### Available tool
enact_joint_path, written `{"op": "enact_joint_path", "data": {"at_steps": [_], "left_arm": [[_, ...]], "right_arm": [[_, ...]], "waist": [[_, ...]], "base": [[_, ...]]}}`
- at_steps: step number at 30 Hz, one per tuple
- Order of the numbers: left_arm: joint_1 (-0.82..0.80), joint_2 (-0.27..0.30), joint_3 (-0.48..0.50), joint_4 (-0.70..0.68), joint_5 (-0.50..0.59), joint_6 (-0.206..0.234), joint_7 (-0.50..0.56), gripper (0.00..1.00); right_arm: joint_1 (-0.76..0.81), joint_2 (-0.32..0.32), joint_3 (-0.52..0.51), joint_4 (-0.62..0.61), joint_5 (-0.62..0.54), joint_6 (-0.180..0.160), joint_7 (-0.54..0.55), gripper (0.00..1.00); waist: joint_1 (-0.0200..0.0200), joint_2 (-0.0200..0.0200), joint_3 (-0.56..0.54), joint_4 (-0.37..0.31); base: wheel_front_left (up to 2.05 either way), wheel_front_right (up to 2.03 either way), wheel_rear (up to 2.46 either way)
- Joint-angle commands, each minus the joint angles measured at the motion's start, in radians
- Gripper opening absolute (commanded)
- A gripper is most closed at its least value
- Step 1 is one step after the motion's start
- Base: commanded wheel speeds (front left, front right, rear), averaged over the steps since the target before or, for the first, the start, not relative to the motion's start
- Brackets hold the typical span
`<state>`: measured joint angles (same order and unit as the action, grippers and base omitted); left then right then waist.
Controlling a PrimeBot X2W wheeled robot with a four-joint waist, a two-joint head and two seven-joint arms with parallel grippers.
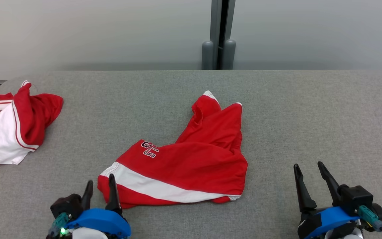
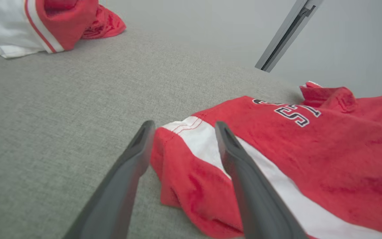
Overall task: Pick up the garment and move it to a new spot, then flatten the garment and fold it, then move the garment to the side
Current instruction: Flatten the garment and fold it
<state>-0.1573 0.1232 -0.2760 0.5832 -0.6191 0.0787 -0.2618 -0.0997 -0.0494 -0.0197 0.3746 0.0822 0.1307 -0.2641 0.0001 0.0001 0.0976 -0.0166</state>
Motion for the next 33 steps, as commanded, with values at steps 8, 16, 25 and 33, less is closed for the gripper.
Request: {"op": "enact_joint_path", "data": {"at_steps": [8, 16, 25, 33], "left_arm": [[0.049, -0.012, 0.071, -0.180, 0.190, -0.086, -0.004, 1.00], [0.101, -0.028, 0.096, -0.189, 0.277, -0.121, -0.004, 1.00], [0.145, -0.050, 0.146, -0.191, 0.316, -0.125, -0.004, 1.00], [0.148, -0.059, 0.157, -0.183, 0.336, -0.131, -0.004, 1.00]], "right_arm": [[0.011, -0.002, 0.014, -0.028, 0.006, 0.000, -0.001, 1.00], [0.042, -0.002, 0.040, -0.041, 0.018, 0.000, -0.001, 1.00], [0.058, -0.002, 0.060, -0.037, 0.033, 0.000, -0.001, 1.00], [0.062, -0.002, 0.074, -0.023, 0.036, 0.000, -0.001, 1.00]], "waist": [[-0.0001, -0.0001, -0.040, 0.004], [-0.0001, -0.0001, -0.085, 0.001], [-0.0001, -0.0001, -0.093, -0.005], [-0.0001, -0.0001, -0.096, -0.005]], "base": [[0.00, 0.00, 0.00], [0.00, 0.00, 0.00], [0.00, 0.00, 0.00], [0.00, 0.00, 0.00]]}}
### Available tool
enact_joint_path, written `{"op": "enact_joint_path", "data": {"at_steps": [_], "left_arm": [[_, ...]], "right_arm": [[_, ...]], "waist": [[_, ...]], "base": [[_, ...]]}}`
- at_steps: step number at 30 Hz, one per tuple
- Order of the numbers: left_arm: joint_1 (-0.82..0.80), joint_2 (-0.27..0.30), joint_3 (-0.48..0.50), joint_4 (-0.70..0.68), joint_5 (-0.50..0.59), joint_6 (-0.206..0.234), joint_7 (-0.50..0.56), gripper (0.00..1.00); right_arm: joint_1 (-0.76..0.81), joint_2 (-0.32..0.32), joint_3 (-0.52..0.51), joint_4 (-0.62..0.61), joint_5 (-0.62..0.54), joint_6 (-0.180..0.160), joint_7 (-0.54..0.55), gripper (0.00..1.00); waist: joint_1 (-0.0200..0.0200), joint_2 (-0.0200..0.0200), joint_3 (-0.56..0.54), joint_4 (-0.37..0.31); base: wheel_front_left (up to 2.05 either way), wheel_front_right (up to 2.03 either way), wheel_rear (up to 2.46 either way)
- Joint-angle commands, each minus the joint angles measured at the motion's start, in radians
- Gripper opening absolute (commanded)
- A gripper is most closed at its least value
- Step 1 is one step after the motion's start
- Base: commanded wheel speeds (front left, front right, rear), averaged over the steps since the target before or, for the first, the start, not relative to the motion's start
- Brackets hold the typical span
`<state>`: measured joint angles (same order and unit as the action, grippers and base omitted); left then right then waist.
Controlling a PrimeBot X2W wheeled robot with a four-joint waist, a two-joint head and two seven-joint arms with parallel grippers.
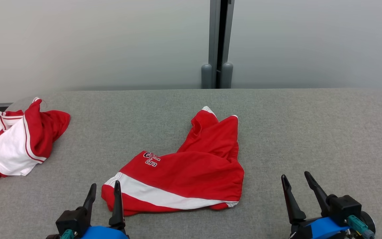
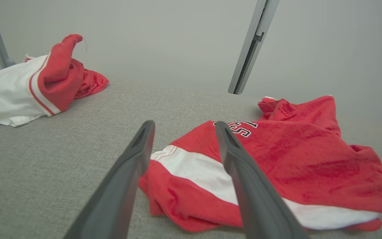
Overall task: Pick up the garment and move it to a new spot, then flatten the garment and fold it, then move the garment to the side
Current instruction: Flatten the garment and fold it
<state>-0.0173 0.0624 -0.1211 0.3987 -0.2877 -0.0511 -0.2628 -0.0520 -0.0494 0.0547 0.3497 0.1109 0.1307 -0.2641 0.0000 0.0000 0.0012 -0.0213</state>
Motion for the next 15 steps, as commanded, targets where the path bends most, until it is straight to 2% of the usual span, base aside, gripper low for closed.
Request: {"op": "enact_joint_path", "data": {"at_steps": [1, 15], "left_arm": [[0.008, 0.001, 0.003, 0.002, 0.007, -0.002, -0.003, 1.00], [0.014, -0.010, 0.012, 0.016, 0.027, -0.016, -0.003, 1.00]], "right_arm": [[0.014, -0.002, 0.000, 0.003, 0.007, 0.000, -0.001, 1.00], [0.009, -0.002, 0.018, 0.030, 0.016, 0.000, -0.001, 1.00]], "waist": [[0.0000, 0.0000, 0.000, 0.000], [0.0000, 0.0000, -0.003, 0.014]], "base": [[0.00, 0.00, 0.00], [0.00, 0.00, 0.00]]}}
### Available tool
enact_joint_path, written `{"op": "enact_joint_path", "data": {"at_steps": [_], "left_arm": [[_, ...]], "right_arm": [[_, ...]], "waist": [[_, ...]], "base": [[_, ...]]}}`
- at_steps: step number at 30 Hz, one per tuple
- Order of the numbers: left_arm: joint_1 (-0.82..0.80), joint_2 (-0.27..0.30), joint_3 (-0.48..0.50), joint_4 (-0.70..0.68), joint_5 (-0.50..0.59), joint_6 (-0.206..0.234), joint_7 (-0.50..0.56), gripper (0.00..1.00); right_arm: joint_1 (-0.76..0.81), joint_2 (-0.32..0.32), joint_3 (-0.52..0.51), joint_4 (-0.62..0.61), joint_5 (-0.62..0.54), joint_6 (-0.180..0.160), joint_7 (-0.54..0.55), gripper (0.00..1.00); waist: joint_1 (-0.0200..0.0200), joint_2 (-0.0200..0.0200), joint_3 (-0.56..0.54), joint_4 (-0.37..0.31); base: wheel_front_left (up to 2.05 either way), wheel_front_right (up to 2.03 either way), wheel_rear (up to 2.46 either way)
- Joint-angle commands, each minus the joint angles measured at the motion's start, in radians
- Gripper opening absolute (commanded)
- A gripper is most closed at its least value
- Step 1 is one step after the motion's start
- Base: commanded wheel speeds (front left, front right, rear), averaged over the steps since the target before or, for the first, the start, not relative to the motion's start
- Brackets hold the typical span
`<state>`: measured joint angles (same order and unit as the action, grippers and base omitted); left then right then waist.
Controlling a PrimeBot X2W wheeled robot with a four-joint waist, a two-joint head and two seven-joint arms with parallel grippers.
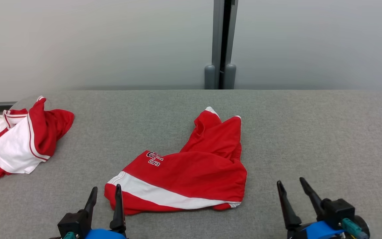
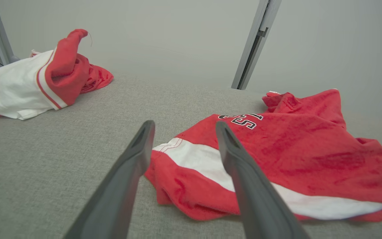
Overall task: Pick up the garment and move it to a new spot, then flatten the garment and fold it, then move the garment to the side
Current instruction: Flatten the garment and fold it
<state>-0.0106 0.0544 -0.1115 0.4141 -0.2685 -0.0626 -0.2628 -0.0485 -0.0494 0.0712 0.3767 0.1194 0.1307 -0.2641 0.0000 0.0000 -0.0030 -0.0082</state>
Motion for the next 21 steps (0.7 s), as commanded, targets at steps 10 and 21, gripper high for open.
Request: {"op": "enact_joint_path", "data": {"at_steps": [10, 21], "left_arm": [[-0.004, -0.003, 0.008, 0.002, 0.015, -0.002, -0.003, 1.00], [-0.016, -0.004, 0.018, 0.002, 0.023, -0.001, -0.003, 1.00]], "right_arm": [[-0.056, -0.002, 0.183, 0.229, 0.136, 0.000, -0.001, 1.00], [-0.185, -0.002, 0.300, 0.421, 0.305, 0.000, 0.000, 1.00]], "waist": [[0.0000, 0.0000, 0.029, 0.060], [0.0000, 0.0000, 0.056, 0.110]], "base": [[0.00, 0.00, 0.00], [0.00, 0.00, 0.00]]}}
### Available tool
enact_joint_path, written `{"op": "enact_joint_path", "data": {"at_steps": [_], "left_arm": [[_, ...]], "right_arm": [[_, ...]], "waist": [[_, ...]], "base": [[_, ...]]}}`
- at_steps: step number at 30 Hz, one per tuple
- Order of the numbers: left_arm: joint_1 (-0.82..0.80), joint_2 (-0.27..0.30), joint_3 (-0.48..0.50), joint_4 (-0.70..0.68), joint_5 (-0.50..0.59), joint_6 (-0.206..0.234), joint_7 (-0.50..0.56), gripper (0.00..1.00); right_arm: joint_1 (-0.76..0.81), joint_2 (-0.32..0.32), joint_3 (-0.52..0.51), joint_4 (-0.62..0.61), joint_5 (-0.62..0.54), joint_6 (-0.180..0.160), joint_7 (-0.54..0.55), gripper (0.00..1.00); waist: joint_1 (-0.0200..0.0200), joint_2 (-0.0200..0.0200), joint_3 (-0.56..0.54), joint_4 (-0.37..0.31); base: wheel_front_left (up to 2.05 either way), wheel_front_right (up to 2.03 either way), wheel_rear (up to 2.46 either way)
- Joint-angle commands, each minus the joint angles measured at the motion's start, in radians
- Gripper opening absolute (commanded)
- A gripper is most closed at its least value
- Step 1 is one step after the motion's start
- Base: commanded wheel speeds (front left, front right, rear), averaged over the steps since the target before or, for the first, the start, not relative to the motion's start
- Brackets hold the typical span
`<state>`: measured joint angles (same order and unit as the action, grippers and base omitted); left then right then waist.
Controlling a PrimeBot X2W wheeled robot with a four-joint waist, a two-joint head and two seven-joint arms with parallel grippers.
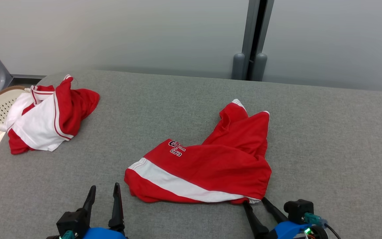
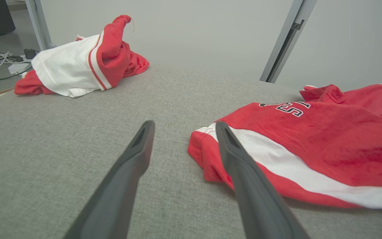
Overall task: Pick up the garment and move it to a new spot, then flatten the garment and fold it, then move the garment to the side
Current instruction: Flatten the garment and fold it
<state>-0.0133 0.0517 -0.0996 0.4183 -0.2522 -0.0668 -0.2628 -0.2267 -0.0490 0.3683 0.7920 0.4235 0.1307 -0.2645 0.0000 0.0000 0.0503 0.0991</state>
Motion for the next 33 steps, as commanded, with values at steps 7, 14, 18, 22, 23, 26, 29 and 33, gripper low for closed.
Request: {"op": "enact_joint_path", "data": {"at_steps": [7, 14, 18, 22, 23, 26, 29, 33], "left_arm": [[-0.016, -0.002, 0.010, -0.005, 0.009, 0.002, -0.003, 1.00], [-0.022, -0.002, 0.011, -0.012, 0.006, 0.005, -0.003, 1.00], [-0.020, -0.002, 0.008, -0.015, 0.000, 0.004, -0.003, 1.00], [-0.023, -0.002, 0.002, -0.017, -0.001, 0.003, -0.003, 1.00], [-0.025, -0.002, -0.001, -0.017, -0.004, -0.001, -0.003, 1.00], [-0.037, -0.002, -0.016, -0.001, -0.001, -0.012, -0.003, 1.00], [-0.056, -0.001, -0.039, 0.047, 0.001, -0.024, 0.006, 1.00], [-0.099, 0.001, -0.077, 0.129, -0.011, -0.040, 0.085, 1.00]], "right_arm": [[-0.060, -0.003, 0.046, 0.021, 0.057, 0.000, 0.000, 1.00], [-0.044, -0.003, 0.025, -0.059, 0.028, 0.000, 0.000, 0.35], [-0.009, -0.003, -0.006, -0.117, -0.002, 0.000, 0.000, 0.28], [0.010, -0.003, -0.028, -0.159, -0.043, 0.000, 0.000, 0.00], [0.012, -0.003, -0.037, -0.170, -0.056, 0.000, 0.000, 0.00], [0.015, -0.003, -0.080, -0.194, -0.112, 0.000, 0.000, 0.00], [0.012, -0.003, -0.134, -0.198, -0.198, 0.000, 0.000, 0.00], [0.007, -0.003, -0.200, -0.193, -0.295, 0.000, 0.000, 0.00]], "waist": [[0.0000, 0.0000, 0.017, 0.009], [0.0000, 0.0000, 0.025, -0.003], [0.0000, 0.0000, 0.028, -0.016], [0.0000, 0.0000, 0.032, -0.031], [0.0000, 0.0000, 0.033, -0.035], [0.0000, 0.0000, 0.034, -0.047], [0.0000, 0.0000, 0.033, -0.056], [0.0000, 0.0000, 0.032, -0.065]], "base": [[0.00, 0.00, 0.00], [0.00, 0.00, 0.00], [0.00, 0.00, 0.00], [0.00, 0.00, 0.00], [0.00, 0.00, 0.00], [0.00, 0.00, 0.00], [0.00, 0.00, 0.00], [0.00, 0.00, 0.00]]}}
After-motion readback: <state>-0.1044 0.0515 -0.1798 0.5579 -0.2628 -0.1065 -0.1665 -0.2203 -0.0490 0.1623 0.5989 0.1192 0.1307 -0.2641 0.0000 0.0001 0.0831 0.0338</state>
